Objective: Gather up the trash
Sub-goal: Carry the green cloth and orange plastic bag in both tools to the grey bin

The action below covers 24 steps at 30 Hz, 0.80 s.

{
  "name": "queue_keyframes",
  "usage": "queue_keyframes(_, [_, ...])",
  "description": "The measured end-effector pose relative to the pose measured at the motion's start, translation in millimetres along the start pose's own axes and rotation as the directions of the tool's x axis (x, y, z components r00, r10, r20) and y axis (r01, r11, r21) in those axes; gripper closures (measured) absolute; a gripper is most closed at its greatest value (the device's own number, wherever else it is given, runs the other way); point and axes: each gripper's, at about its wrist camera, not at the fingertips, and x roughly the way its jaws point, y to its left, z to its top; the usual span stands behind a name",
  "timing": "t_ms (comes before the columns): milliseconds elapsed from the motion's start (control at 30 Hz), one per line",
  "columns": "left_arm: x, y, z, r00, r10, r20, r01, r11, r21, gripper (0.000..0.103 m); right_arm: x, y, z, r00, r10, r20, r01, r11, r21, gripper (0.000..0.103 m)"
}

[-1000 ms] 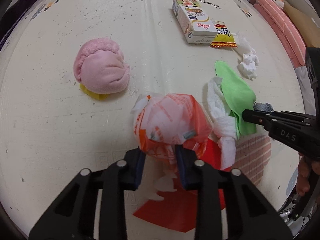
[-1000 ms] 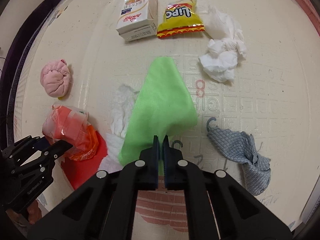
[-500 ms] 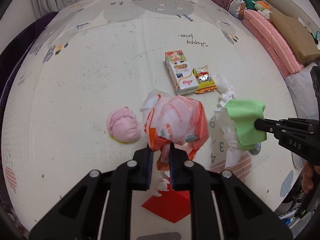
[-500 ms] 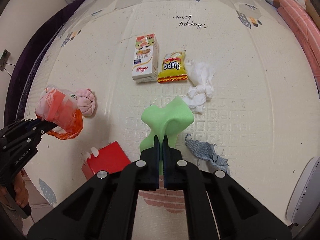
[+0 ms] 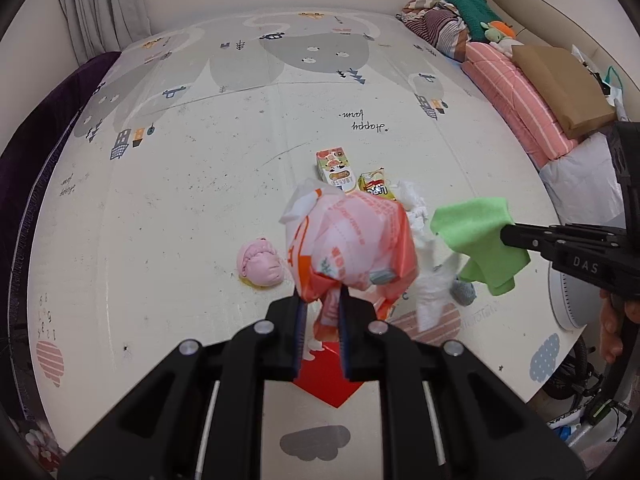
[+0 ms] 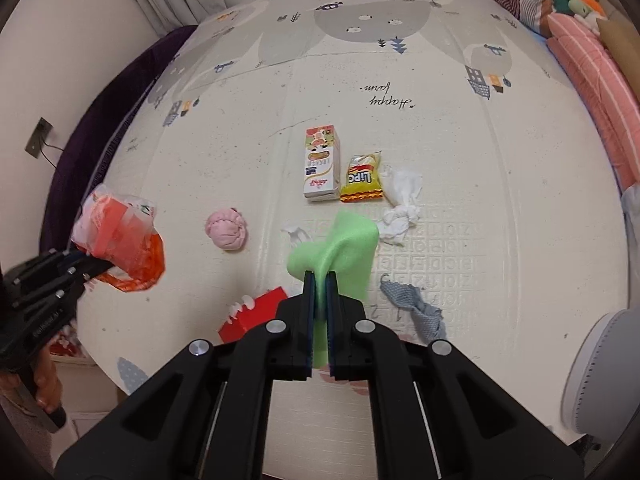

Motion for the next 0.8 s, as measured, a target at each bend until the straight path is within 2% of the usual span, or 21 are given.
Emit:
queue_keyframes(67, [-2.1, 0.3, -2.8, 1.0, -0.007, -0.003, 0.007, 1.0, -0.004, 0.089, -2.1, 7.4, 0.6, 0.999, -0.037, 0.009, 0.037, 0.998, -0.047, 0.1])
queue_keyframes(367, [-27.6, -1.5, -0.5, 1.0, -0.02, 0.023, 0.02, 1.0, -0.005, 0.089, -30.1, 23.5, -0.6, 0.999, -0.021, 0.026, 0.023, 0.997, -0.077, 0.1])
queue_keyframes(567, [-63.2, -20.2, 11.2, 0.996, -0.062, 0.061, 0.059, 0.997, 0.049, 0.089, -87.1, 14.7, -6.4, 0.995, -0.046, 0.083, 0.049, 0.998, -0.042, 0.1])
queue_keyframes(800, [-95.3, -75.8, 23.1, 0.989, -0.121, 0.083, 0.104, 0.977, 0.186, 0.089, -168.2, -20.7, -30.3, 0.976, -0.125, 0.18, 0.117, 0.992, 0.056, 0.1])
